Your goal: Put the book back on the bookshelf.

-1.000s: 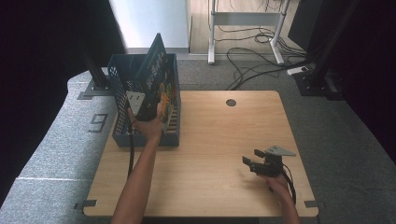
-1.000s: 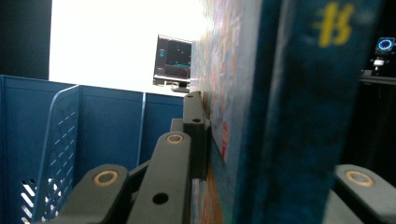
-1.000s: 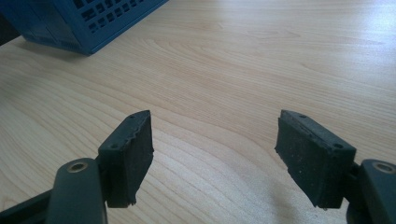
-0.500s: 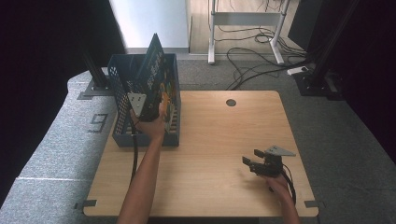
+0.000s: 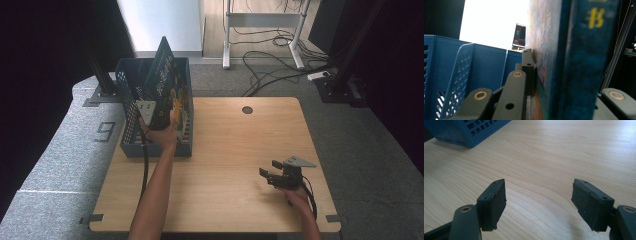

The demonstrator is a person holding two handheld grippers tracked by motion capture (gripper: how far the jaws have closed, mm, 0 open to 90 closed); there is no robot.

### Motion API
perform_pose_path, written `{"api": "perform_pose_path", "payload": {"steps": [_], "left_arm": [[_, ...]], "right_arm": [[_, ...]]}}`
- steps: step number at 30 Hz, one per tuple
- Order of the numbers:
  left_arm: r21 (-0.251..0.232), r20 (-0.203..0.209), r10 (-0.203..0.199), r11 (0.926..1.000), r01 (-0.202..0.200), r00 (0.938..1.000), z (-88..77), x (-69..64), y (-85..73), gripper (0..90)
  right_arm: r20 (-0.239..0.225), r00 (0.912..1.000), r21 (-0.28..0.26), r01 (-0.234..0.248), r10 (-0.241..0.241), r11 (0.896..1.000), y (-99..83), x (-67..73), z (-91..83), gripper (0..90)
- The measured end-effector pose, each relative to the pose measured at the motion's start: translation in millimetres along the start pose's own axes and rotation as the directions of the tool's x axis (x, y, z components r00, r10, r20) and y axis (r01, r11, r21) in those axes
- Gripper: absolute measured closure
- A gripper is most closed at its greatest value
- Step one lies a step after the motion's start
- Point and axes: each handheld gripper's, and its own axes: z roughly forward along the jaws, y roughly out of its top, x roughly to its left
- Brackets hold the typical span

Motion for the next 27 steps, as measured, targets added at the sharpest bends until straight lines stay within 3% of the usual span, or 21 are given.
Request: {"api": "perform_pose_path", "payload": {"steps": [6, 13, 21, 27], "left_arm": [[-0.015, 0.007, 0.024, 0.9996, -0.024, 0.9997, -0.5, -4.9, -1.6, 81.2], [-0.022, 0.019, 0.018, 0.9996, -0.017, 0.9997, -0.2, -5.6, -0.1, 80.7], [0.000, 0.025, 0.006, 1.0000, -0.006, 0.9997, 1.0, -2.6, 1.3, 80.7], [0.014, 0.024, 0.023, 0.9996, -0.024, 0.9994, 1.6, -1.0, 3.6, 81.6]], "right_arm": [[-0.001, 1.0000, 0.003, 0.004, -0.004, 1.000, 0.2, 0.3, -0.4, 26.9], [-0.002, 1.0000, 0.006, 0.005, -0.005, 1.000, 0.2, 0.3, -0.6, 26.8], [-0.003, 1.0000, 0.005, 0.006, -0.006, 1.000, 0.2, 0.5, -0.9, 26.9], [0.001, 1.0000, 0.005, 0.008, -0.008, 1.000, -0.2, 0.7, 0.0, 26.8]]}}
